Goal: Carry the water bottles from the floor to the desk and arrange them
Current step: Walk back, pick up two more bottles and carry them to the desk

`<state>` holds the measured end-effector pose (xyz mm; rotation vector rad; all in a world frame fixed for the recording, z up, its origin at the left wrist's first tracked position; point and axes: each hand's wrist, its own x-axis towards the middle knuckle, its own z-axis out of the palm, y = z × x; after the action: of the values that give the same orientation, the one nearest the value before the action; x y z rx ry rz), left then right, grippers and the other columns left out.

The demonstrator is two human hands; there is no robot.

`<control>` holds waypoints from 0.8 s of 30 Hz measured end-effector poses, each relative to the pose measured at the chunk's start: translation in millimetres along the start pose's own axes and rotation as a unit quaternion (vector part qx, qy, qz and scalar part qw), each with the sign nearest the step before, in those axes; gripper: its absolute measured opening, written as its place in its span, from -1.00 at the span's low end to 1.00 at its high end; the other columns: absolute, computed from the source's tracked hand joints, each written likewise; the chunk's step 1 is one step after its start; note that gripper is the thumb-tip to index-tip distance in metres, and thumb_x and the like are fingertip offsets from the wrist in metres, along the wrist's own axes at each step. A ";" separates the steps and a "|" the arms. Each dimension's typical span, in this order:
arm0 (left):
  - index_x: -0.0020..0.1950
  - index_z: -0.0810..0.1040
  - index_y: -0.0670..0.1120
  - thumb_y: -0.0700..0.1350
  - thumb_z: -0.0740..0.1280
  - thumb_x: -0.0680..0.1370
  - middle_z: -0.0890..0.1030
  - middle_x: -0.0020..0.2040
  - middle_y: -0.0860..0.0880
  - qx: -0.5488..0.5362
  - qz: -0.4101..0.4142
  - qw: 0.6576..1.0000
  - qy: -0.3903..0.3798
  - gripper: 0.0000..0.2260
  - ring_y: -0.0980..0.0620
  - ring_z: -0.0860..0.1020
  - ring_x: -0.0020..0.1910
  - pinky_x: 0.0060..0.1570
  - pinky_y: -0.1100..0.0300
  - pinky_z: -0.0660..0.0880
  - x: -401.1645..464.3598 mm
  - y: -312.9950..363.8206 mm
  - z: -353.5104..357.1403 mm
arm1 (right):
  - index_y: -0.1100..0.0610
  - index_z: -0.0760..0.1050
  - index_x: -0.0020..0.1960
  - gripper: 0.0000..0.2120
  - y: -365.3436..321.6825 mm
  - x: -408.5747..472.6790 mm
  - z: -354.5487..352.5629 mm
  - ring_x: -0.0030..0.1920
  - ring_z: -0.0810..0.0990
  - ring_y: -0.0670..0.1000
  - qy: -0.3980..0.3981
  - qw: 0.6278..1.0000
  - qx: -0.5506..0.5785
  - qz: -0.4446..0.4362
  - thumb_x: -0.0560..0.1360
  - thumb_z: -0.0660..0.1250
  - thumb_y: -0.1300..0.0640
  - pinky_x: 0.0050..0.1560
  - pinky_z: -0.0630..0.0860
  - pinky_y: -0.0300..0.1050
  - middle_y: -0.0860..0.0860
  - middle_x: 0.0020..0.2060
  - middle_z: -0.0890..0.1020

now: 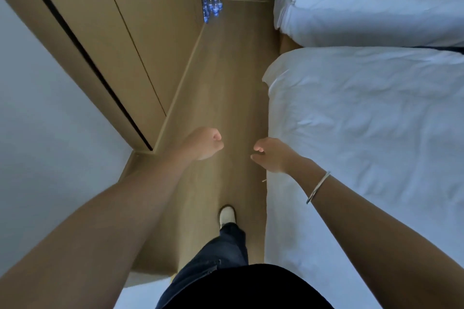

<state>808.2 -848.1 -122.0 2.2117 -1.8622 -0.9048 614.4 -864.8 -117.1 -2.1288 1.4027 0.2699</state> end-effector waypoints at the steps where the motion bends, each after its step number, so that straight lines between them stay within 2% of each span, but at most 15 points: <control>1: 0.19 0.52 -0.17 -0.11 0.23 0.55 0.57 0.20 -0.15 -0.004 0.001 1.000 0.000 -0.74 -0.11 0.51 0.18 0.15 0.12 0.42 21.8 1.4 -8.8 | 0.22 0.36 0.35 -0.63 2.2 19.2 -10.8 0.32 0.39 0.15 0.004 1.000 0.005 0.008 0.61 0.10 0.07 0.28 0.35 -0.04 0.15 0.33 0.42; 6: 0.18 0.53 -0.18 -0.11 0.25 0.55 0.58 0.18 -0.16 -0.019 0.008 1.000 0.002 -0.74 -0.12 0.52 0.16 0.18 0.09 0.44 118.9 5.3 -52.4 | 0.14 0.43 0.30 -0.65 8.4 108.4 -62.8 0.25 0.47 0.12 0.022 0.997 0.046 0.052 0.54 0.23 0.09 0.18 0.40 -0.10 0.11 0.24 0.51; 11: 0.12 0.56 -0.16 -0.10 0.27 0.53 0.61 0.12 -0.15 -0.011 0.013 1.000 0.003 -0.77 -0.11 0.55 0.11 0.11 0.10 0.45 191.7 -1.5 -83.8 | 0.24 0.47 0.23 -0.68 3.3 167.5 -103.7 0.21 0.47 0.15 0.025 0.999 0.030 0.036 0.58 0.16 0.08 0.19 0.42 -0.05 0.16 0.21 0.50; 16: 0.15 0.55 -0.16 -0.10 0.26 0.53 0.60 0.14 -0.14 0.003 0.002 1.000 -0.005 -0.76 -0.10 0.54 0.12 0.11 0.12 0.44 248.1 -9.5 -100.1 | 0.18 0.46 0.22 -0.69 11.4 229.9 -130.6 0.20 0.47 0.14 0.040 0.997 0.059 0.035 0.55 0.19 0.06 0.17 0.43 -0.05 0.14 0.21 0.50; 20: 0.12 0.56 -0.15 -0.10 0.27 0.52 0.61 0.12 -0.14 0.001 -0.002 1.000 -0.004 -0.77 -0.10 0.55 0.09 0.09 0.11 0.46 301.3 -12.4 -116.4 | 0.17 0.42 0.28 -0.66 18.6 288.1 -152.4 0.27 0.43 0.14 0.023 0.998 0.049 0.022 0.57 0.17 0.06 0.25 0.39 -0.03 0.13 0.29 0.45; 24: 0.11 0.56 -0.16 -0.10 0.27 0.52 0.61 0.11 -0.15 0.010 -0.006 1.000 -0.010 -0.77 -0.11 0.55 0.10 0.08 0.12 0.45 370.5 -4.7 -137.0 | 0.16 0.40 0.30 -0.65 34.6 353.1 -185.3 0.25 0.45 0.13 0.005 0.998 0.060 0.022 0.56 0.18 0.05 0.24 0.43 -0.02 0.10 0.28 0.46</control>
<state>906.7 -1229.7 -147.9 2.2367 -1.8766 -0.9160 709.5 -1252.9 -140.0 -2.0076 1.4352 0.1880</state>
